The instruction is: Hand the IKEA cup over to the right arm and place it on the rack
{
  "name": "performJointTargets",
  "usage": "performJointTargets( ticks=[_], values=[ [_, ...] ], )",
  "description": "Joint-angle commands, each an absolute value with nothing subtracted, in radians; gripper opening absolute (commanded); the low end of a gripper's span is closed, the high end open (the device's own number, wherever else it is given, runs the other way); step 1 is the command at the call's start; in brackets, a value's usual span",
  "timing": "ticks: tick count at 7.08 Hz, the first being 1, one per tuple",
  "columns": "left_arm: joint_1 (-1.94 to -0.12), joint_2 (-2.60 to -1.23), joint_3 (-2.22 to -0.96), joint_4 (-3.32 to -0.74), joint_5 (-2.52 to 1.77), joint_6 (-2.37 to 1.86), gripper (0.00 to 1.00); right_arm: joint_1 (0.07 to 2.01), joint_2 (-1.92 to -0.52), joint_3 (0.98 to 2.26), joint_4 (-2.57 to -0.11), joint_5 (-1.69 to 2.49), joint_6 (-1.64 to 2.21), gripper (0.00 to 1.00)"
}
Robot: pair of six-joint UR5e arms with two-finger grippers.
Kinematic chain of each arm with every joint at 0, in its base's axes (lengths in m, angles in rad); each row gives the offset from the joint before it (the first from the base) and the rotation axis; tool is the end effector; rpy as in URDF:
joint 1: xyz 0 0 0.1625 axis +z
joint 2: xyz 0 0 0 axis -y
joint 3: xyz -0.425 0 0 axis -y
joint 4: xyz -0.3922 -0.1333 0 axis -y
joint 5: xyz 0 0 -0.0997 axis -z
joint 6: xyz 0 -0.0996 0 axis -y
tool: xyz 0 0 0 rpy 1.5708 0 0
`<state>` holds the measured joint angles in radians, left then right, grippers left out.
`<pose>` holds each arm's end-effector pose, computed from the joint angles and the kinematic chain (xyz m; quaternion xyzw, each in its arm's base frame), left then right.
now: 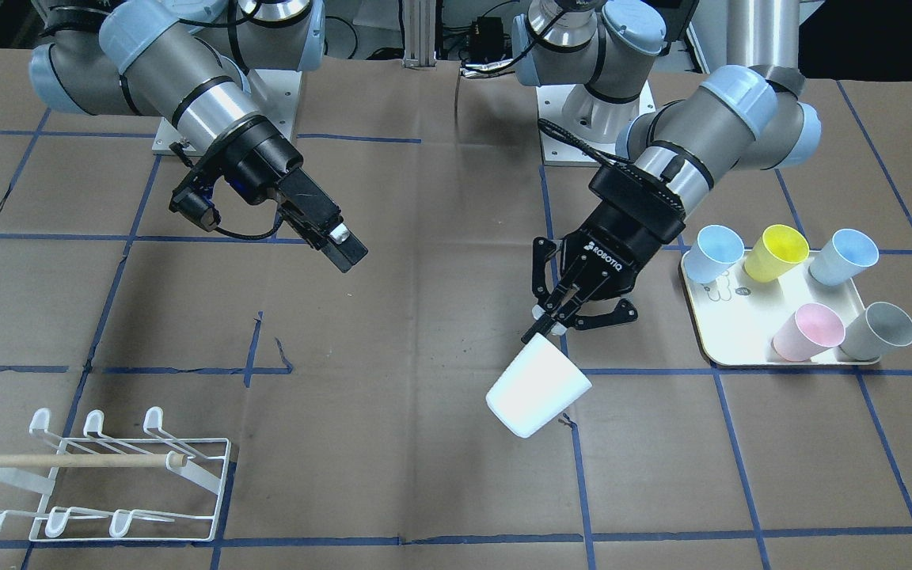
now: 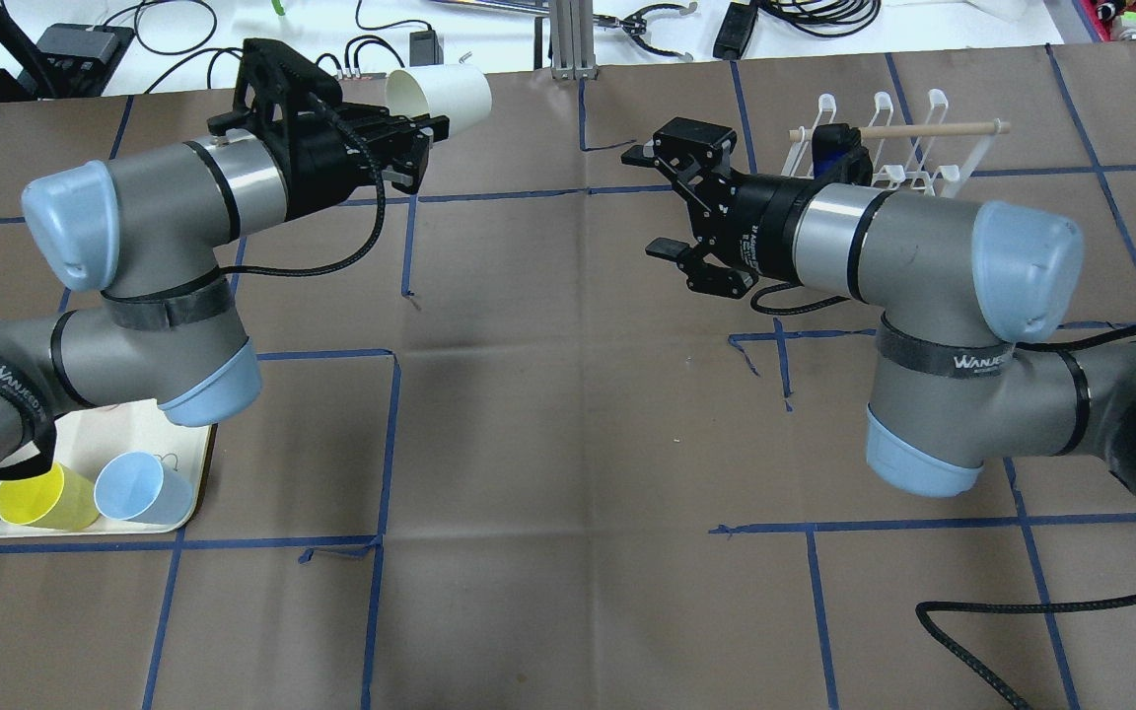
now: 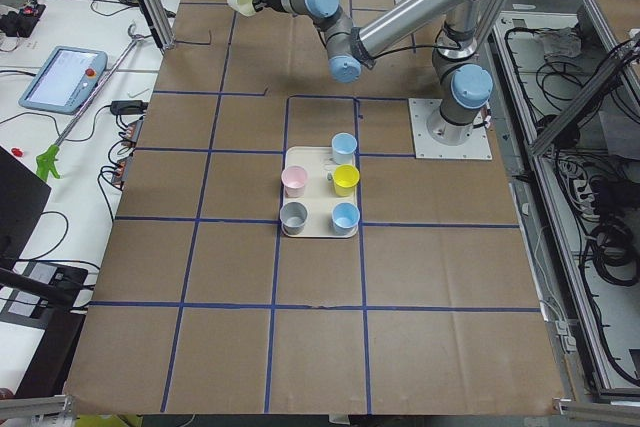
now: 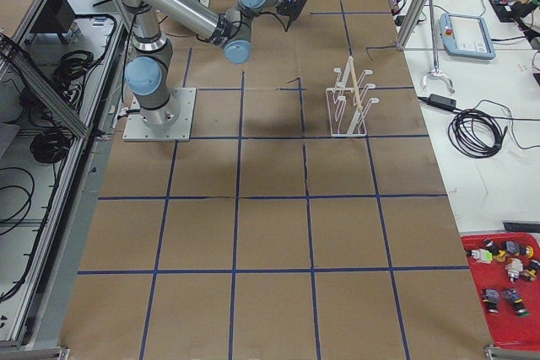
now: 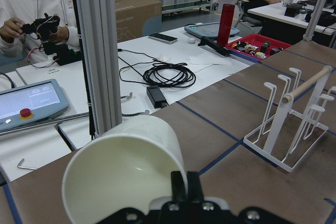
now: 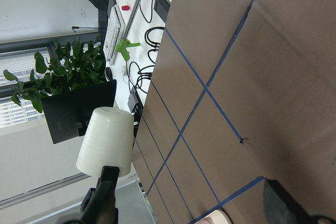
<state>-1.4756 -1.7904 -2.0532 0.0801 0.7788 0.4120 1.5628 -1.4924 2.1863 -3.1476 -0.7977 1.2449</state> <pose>-0.1551 -0.5241 0.3643 -0.3035 -0.7826 0.4941 0.2264 0.1992 -0.4548 0.3671 0.3605 0.7728 -0.1248 0.5072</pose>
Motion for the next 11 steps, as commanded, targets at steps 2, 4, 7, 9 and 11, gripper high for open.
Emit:
performJointTargets(
  ticks=[2, 4, 7, 9, 11],
  values=[
    [-1.542, -1.905, -2.086, 0.477, 0.775, 0.137, 0.04, 1.574, -1.433, 2.135, -3.145, -0.790, 1.253, 1.00],
    [-1.606, -1.911, -2.112, 0.537, 0.787, 0.110, 0.05, 1.574, -1.424, 2.129, -3.146, -0.801, 1.250, 1.00],
    [-1.618, -1.901, -2.112, 0.538, 0.796, 0.110, 0.06, 1.575, -1.375, 2.066, -3.154, -0.801, 1.290, 0.98],
    [-1.618, -1.901, -2.114, 0.538, 0.795, 0.110, 0.07, 1.586, -1.353, 2.022, -3.158, -0.802, 1.330, 0.96],
    [-1.620, -1.907, -2.120, 0.540, 0.793, 0.110, 0.07, 1.615, -1.304, 1.979, -3.162, -0.805, 1.394, 0.95]
  ],
)
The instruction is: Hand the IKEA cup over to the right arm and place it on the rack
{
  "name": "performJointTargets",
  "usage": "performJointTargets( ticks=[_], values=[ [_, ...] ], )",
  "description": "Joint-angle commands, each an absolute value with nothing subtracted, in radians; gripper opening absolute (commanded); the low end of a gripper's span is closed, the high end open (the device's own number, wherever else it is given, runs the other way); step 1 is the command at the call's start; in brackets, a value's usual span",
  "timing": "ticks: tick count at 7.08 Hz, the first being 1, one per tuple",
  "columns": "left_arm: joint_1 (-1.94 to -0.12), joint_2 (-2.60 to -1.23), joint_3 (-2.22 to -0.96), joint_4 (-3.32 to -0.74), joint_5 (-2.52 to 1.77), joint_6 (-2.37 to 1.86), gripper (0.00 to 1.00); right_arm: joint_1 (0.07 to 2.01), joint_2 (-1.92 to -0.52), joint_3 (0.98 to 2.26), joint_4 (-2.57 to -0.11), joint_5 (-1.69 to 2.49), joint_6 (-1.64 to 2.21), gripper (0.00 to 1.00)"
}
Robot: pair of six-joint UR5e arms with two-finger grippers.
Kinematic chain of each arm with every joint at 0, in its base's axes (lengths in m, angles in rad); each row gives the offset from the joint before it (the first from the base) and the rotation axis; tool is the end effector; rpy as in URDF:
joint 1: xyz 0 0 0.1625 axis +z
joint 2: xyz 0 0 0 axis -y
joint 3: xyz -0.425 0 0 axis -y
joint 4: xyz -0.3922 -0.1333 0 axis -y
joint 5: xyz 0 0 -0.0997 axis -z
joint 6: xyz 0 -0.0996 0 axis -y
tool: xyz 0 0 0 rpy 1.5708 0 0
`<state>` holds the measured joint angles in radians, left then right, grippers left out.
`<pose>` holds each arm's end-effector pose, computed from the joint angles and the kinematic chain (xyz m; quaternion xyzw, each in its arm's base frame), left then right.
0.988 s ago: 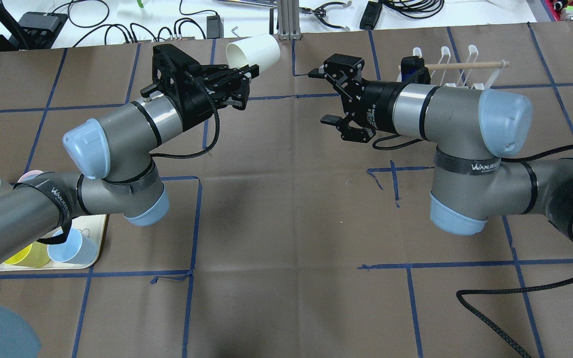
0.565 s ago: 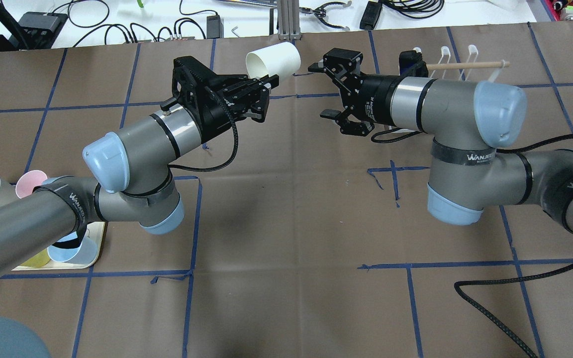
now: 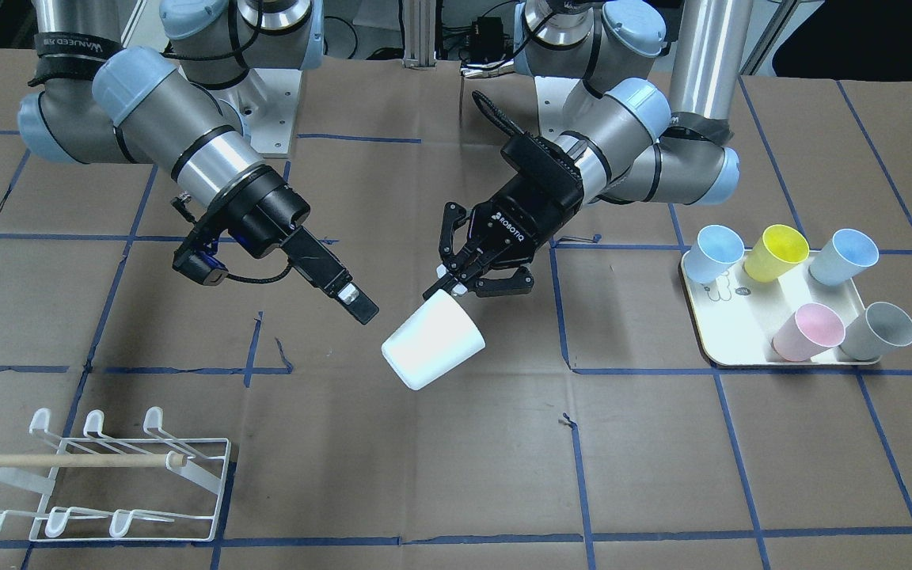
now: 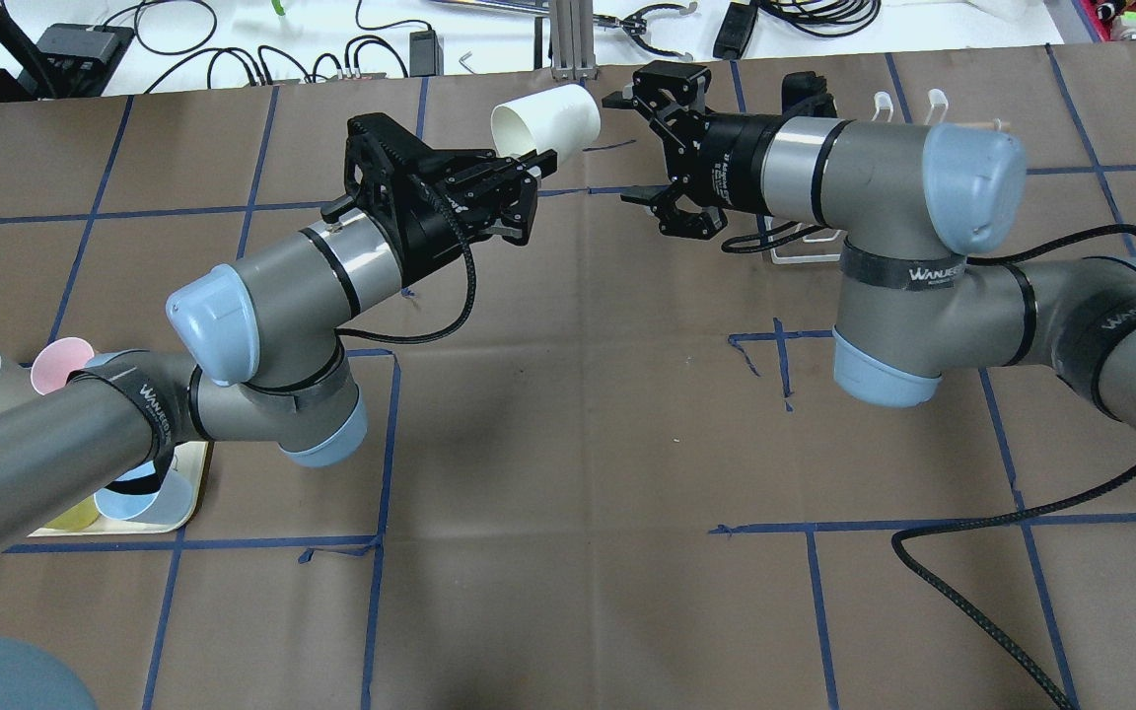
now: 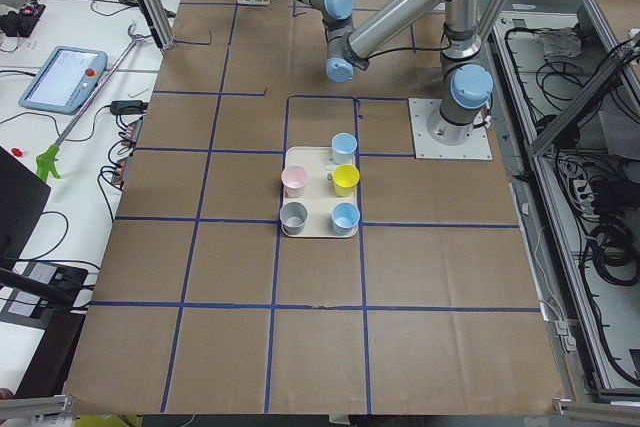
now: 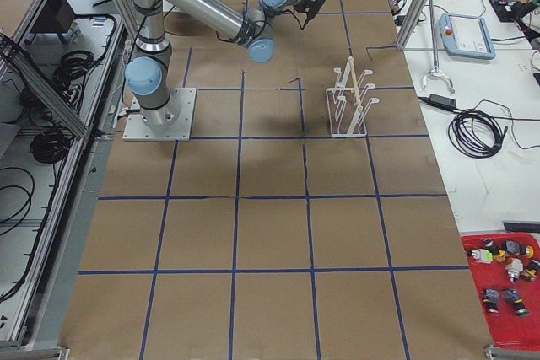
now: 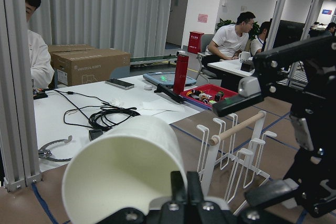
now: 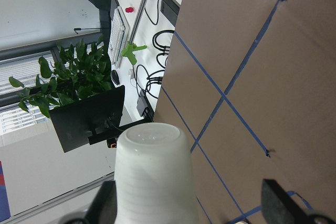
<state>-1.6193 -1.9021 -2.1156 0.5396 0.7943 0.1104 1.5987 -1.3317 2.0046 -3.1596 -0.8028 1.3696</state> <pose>-0.2266 -0.4789 0.3337 -0.2783 -0.7351 0.5449 0.2920 0.2171 -0.5190 0.3664 0.3873 0.7544 -0.0977 0.5210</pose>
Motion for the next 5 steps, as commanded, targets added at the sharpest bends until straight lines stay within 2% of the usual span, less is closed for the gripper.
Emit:
performJointTargets(
  ticks=[1, 2, 5],
  values=[
    [-1.621, -1.902, -2.128, 0.540, 0.793, 0.110, 0.07, 1.629, -1.286, 1.952, -3.162, -0.821, 1.394, 0.96],
    [-1.621, -1.901, -2.126, 0.540, 0.793, 0.109, 0.07, 1.632, -1.278, 1.925, -3.151, -0.821, 1.396, 0.99],
    [-1.621, -1.901, -2.126, 0.540, 0.795, 0.109, 0.07, 1.635, -1.247, 1.914, -3.154, -0.808, 1.394, 0.99]
  ],
)
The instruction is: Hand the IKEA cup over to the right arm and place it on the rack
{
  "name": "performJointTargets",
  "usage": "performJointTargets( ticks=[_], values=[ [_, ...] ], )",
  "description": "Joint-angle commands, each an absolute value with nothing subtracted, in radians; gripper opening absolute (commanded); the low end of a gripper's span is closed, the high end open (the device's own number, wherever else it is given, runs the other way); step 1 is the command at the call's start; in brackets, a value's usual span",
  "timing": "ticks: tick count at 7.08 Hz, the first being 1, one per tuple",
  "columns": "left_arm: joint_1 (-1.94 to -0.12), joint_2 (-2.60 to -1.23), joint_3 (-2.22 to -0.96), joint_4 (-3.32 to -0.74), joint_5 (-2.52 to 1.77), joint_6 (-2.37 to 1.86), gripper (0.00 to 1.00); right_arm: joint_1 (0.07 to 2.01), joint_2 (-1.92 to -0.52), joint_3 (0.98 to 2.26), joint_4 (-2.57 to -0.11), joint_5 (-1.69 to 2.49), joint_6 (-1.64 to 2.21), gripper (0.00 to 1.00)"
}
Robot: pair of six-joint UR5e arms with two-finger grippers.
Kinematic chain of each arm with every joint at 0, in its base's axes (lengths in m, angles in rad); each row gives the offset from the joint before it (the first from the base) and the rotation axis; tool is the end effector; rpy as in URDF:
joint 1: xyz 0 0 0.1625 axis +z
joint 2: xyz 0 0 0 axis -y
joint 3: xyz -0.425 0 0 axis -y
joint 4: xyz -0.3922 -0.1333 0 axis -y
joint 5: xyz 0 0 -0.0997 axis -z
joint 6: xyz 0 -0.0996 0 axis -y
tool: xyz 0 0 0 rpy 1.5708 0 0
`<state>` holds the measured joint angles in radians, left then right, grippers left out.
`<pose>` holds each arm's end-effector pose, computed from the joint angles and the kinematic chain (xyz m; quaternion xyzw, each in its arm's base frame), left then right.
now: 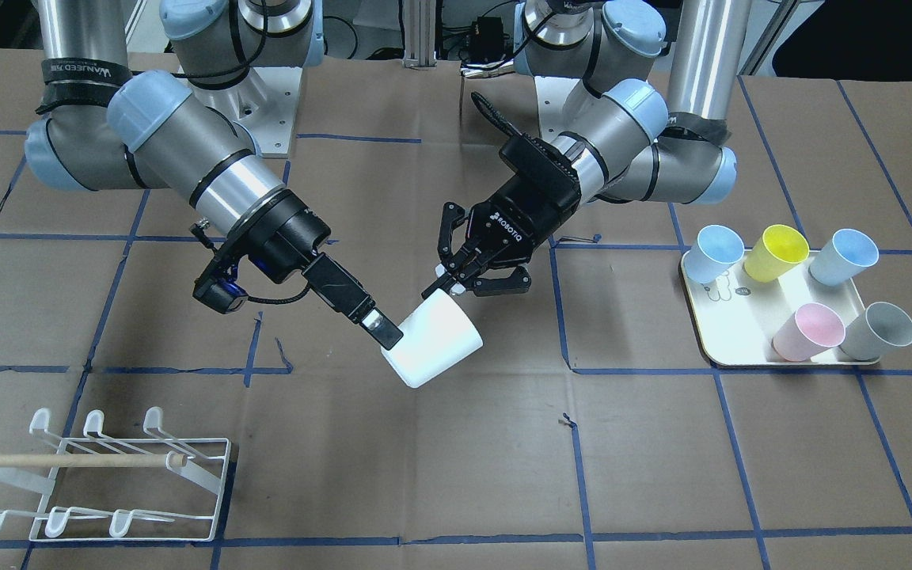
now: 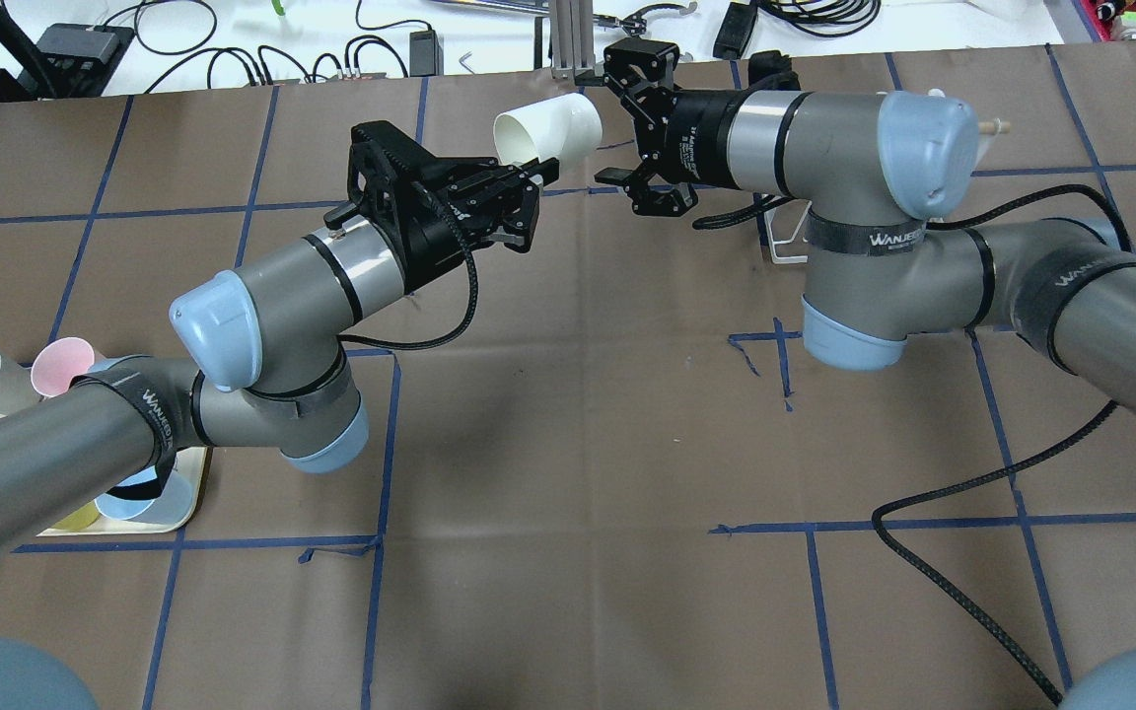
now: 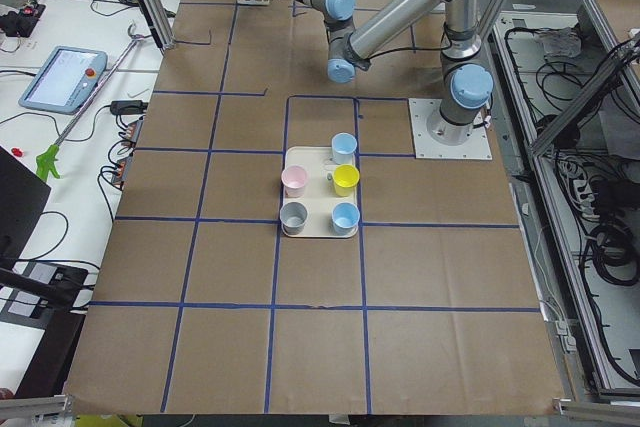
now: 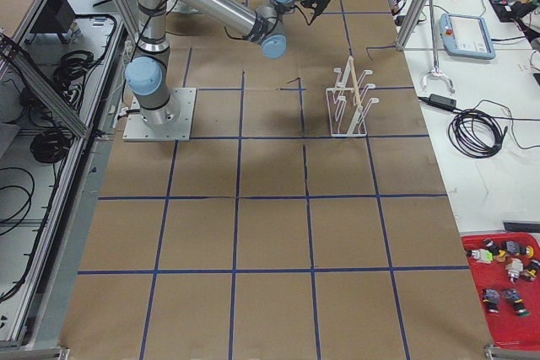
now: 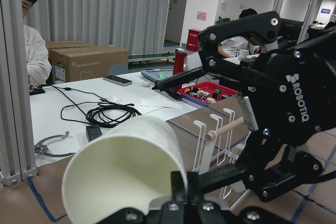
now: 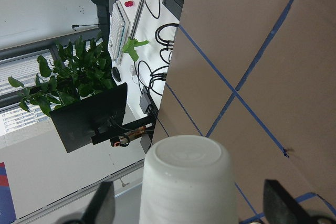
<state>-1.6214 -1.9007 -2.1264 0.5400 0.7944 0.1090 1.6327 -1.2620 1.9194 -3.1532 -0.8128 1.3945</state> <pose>-0.2274 -0.4756 0.3307 -0.2773 -0.7375 0.5411 0.2940 0.2359 -0.5438 0.3638 0.3841 0.7556 -0.0890 0.5230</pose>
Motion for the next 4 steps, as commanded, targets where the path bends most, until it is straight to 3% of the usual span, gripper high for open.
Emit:
performJointTargets(
  ticks=[1, 4],
  values=[
    [-1.621, -1.901, -2.126, 0.540, 0.795, 0.109, 0.07, 1.643, -1.241, 1.908, -3.154, -0.811, 1.394, 0.99],
    [-1.621, -1.904, -2.125, 0.540, 0.796, 0.109, 0.07, 1.680, -1.204, 1.856, -3.148, -0.818, 1.394, 0.99]
  ],
)
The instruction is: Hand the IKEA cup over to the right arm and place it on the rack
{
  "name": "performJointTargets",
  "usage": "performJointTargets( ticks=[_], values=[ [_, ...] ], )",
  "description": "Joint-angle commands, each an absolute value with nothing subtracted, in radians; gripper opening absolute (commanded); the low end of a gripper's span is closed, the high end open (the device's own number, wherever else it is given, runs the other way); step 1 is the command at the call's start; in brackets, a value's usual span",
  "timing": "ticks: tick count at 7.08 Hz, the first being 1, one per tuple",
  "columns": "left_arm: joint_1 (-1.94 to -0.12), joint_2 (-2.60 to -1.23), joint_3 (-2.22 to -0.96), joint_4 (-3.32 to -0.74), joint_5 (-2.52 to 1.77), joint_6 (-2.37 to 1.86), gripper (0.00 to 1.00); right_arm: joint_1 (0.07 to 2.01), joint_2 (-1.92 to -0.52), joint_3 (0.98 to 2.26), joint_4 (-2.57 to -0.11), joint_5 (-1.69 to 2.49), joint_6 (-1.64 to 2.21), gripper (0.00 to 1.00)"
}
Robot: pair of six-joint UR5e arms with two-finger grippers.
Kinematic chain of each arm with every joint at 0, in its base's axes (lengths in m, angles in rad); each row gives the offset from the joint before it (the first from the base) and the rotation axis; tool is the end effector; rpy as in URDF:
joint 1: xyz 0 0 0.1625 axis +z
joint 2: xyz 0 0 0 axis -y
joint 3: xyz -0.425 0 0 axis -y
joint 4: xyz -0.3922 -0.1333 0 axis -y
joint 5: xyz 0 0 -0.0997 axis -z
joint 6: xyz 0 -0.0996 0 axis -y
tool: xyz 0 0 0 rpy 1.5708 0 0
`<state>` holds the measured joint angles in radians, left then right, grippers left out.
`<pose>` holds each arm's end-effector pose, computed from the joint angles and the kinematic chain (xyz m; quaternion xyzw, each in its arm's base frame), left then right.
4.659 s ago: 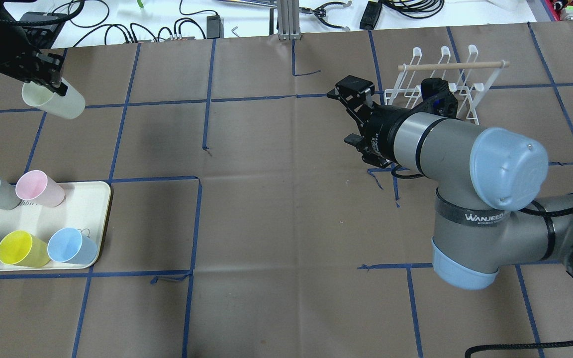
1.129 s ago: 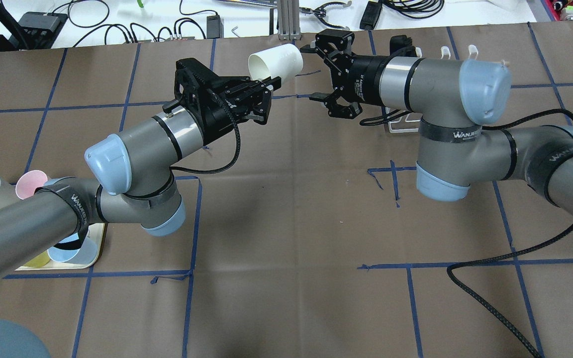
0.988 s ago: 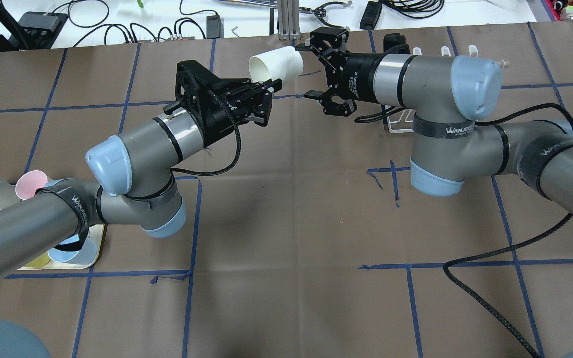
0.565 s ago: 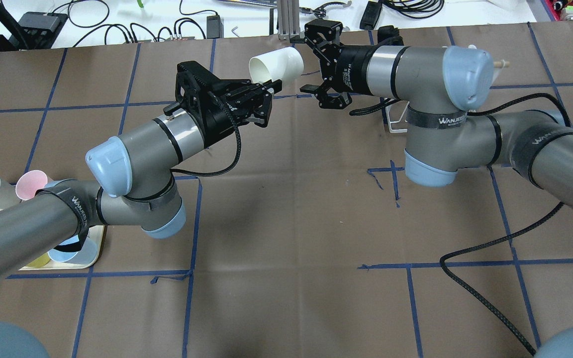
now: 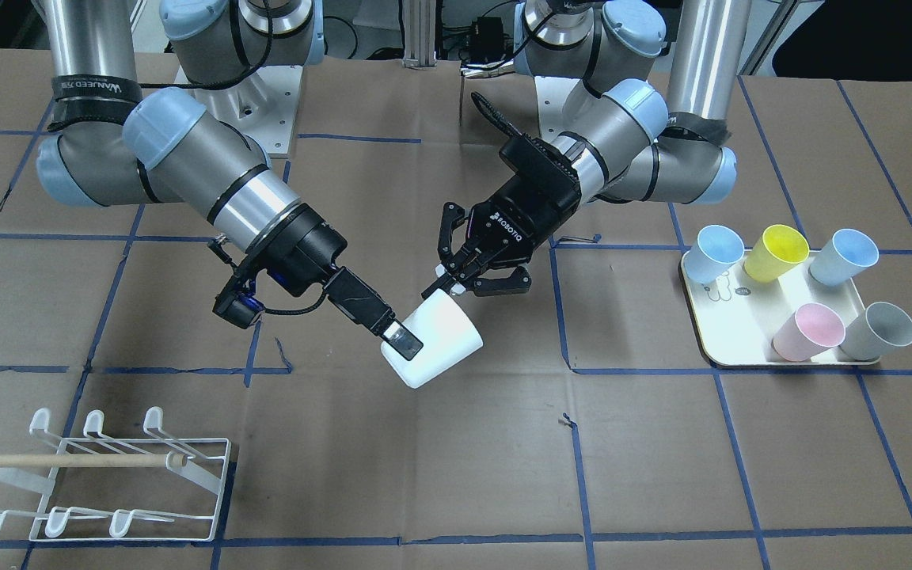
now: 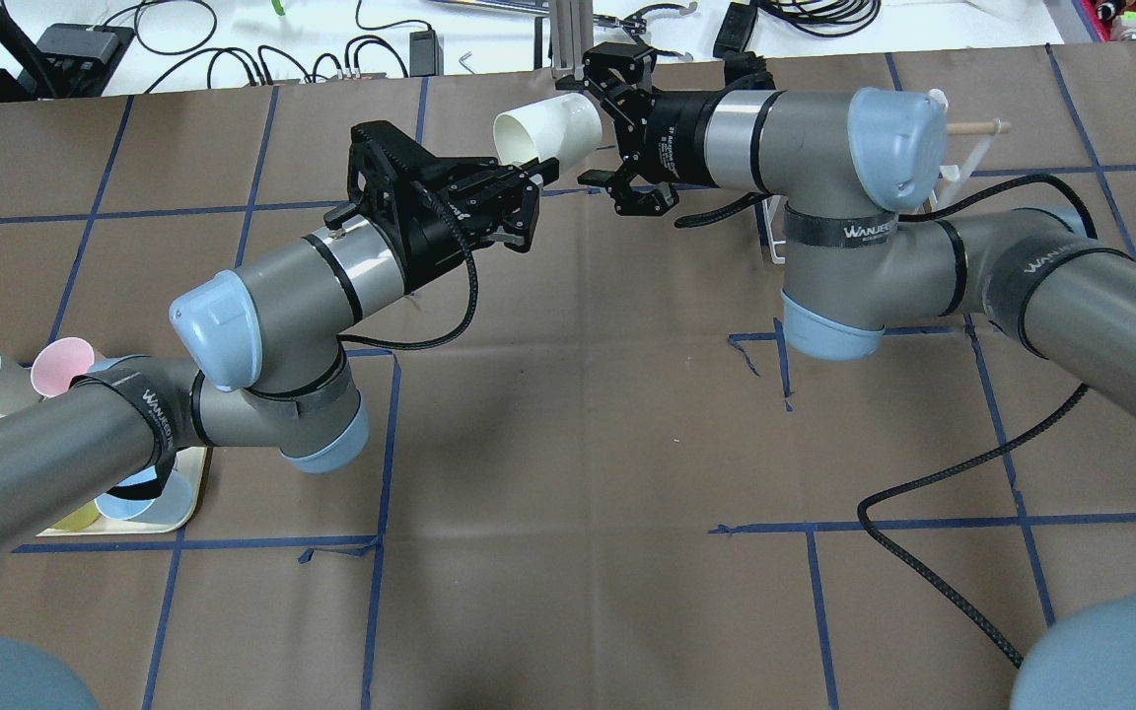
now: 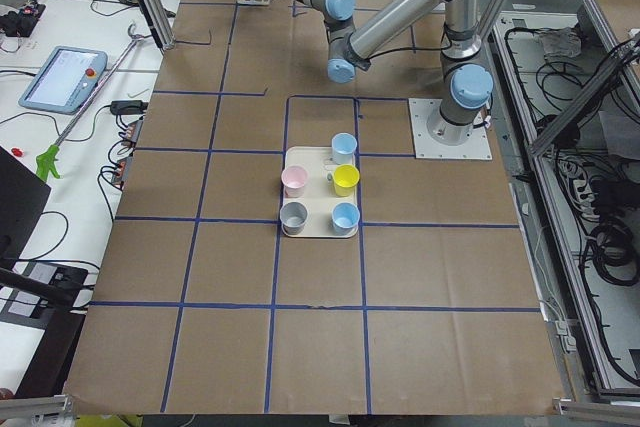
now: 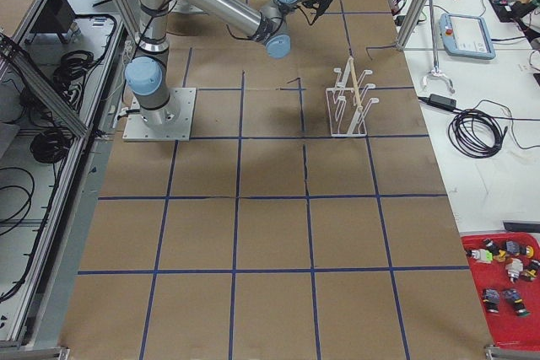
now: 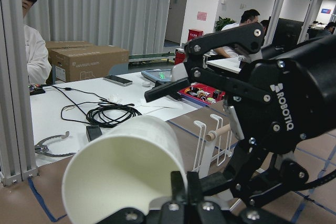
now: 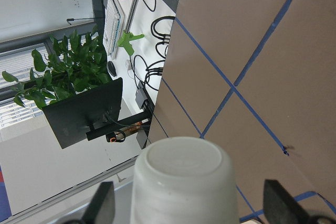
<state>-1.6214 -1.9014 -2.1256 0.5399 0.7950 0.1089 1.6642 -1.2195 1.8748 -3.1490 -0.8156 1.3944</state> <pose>-0.2274 -0.4760 0.3306 -0.2771 -0.7376 0.5411 0.2938 0.2543 -0.5539 0.3583 0.3734 0.7618 -0.0810 0.5232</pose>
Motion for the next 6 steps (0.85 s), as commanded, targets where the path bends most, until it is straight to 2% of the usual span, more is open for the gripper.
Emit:
performJointTargets(
  ticks=[1, 4, 6],
  values=[
    [-1.621, -1.902, -2.123, 0.540, 0.796, 0.109, 0.07, 1.684, -1.195, 1.852, -3.148, -0.818, 1.394, 0.99],
    [-1.621, -1.902, -2.123, 0.540, 0.796, 0.109, 0.08, 1.684, -1.193, 1.850, -3.148, -0.819, 1.396, 0.98],
    [-1.621, -1.901, -2.120, 0.540, 0.798, 0.109, 0.08, 1.684, -1.193, 1.848, -3.146, -0.821, 1.396, 0.62]
  ],
)
